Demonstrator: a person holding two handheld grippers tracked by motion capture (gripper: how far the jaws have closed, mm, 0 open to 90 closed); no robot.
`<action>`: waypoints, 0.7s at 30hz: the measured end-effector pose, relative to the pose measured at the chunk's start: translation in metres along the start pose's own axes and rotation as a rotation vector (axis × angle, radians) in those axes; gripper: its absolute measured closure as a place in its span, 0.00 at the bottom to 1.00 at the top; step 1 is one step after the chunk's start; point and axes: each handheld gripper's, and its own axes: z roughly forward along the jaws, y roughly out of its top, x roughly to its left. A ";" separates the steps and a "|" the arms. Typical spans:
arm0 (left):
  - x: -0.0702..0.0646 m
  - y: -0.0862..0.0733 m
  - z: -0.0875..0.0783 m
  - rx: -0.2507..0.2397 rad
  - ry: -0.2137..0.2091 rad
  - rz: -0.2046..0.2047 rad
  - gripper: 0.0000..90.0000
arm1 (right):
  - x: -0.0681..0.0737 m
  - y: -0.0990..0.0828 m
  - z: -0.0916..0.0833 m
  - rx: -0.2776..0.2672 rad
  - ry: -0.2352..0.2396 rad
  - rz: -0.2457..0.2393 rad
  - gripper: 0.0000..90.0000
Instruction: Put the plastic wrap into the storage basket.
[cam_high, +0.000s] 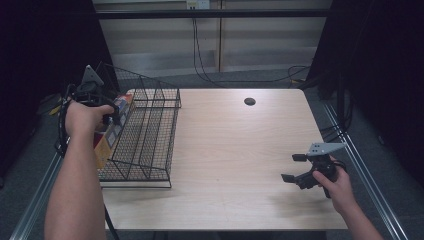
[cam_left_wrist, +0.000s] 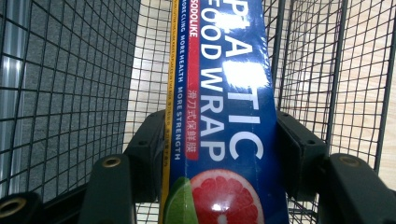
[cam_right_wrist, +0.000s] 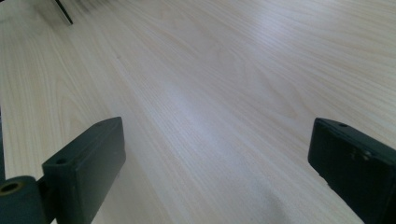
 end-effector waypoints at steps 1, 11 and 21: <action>0.000 0.000 0.000 0.000 0.000 0.000 0.47 | 0.000 0.000 0.000 0.003 0.004 0.002 0.04; -0.002 0.002 0.003 0.017 0.011 -0.013 0.47 | 0.000 0.000 0.000 -0.001 0.001 -0.003 0.04; -0.004 0.007 0.008 0.015 0.033 -0.003 0.46 | -0.001 -0.001 -0.001 -0.004 0.000 0.002 0.04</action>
